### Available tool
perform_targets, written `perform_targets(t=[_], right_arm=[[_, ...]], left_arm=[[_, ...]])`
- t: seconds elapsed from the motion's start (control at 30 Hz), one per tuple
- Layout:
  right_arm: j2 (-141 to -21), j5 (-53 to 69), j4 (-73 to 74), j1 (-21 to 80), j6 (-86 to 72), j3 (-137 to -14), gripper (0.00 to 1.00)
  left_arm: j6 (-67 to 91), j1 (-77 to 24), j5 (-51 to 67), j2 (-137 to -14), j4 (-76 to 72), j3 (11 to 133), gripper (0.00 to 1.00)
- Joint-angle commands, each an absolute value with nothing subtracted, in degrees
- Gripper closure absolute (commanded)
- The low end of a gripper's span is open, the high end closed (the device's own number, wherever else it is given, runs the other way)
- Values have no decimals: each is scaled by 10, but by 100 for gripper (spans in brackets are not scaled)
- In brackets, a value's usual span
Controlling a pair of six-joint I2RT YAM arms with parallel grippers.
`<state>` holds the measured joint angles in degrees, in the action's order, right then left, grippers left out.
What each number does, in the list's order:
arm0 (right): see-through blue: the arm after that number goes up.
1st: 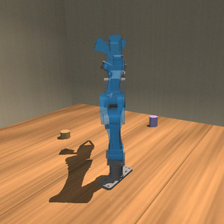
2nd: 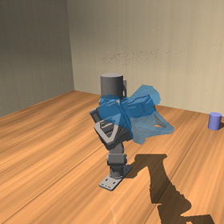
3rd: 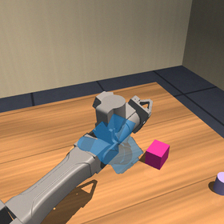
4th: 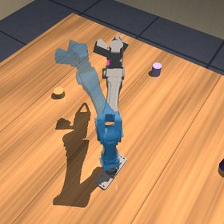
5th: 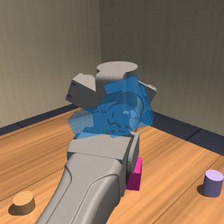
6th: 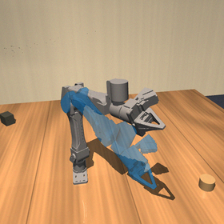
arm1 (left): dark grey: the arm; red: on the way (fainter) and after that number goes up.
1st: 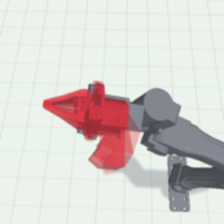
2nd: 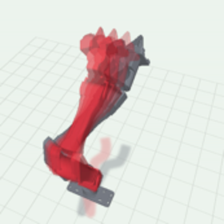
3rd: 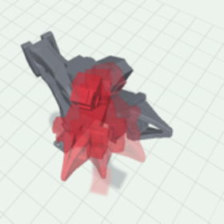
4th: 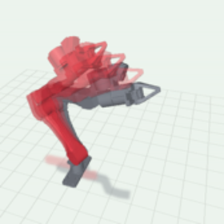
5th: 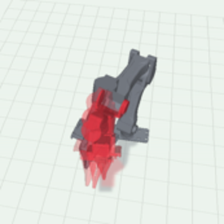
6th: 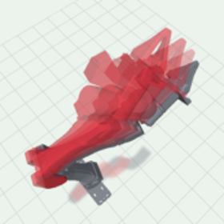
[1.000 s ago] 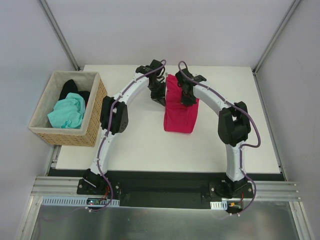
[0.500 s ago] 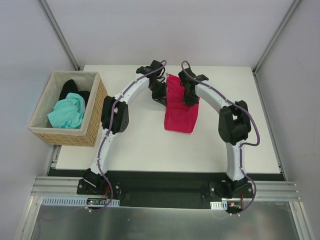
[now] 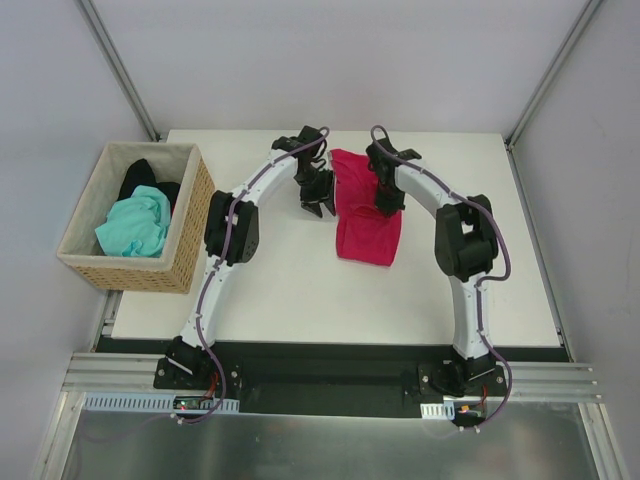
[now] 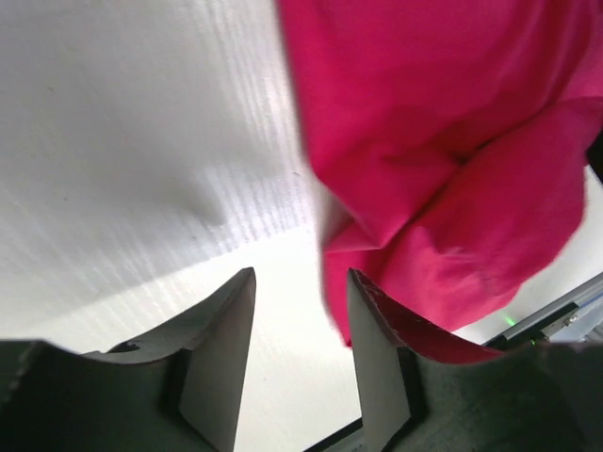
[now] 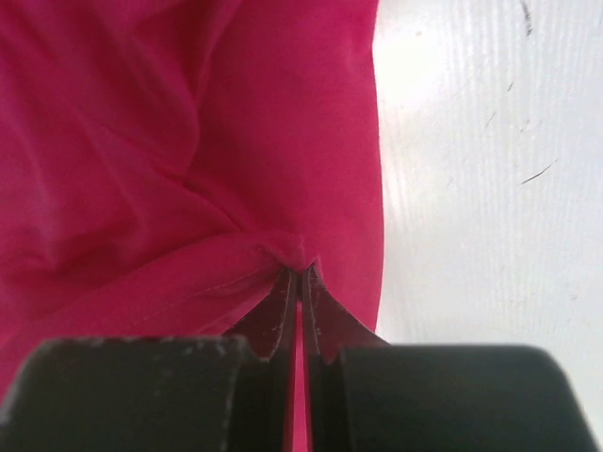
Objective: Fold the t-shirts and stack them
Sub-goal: Fold the folded rectangular tshirt in 1/3 of the way
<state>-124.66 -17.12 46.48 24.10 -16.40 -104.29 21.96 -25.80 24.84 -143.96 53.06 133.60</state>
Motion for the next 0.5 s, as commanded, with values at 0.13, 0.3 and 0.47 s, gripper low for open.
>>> perform_targets(t=[0.13, 0.3, 0.47], right_arm=[[-1275, -182, 488, 229, -126, -1104, 80], [-1283, -180, 490, 230, -98, -1145, 69], [-1281, -187, 493, 229, -85, -1187, 63]], left_arm=[[215, -248, 229, -1419, 543, 1328, 48], [214, -248, 219, -1392, 534, 1287, 49], [214, -248, 217, -1366, 530, 1260, 55]])
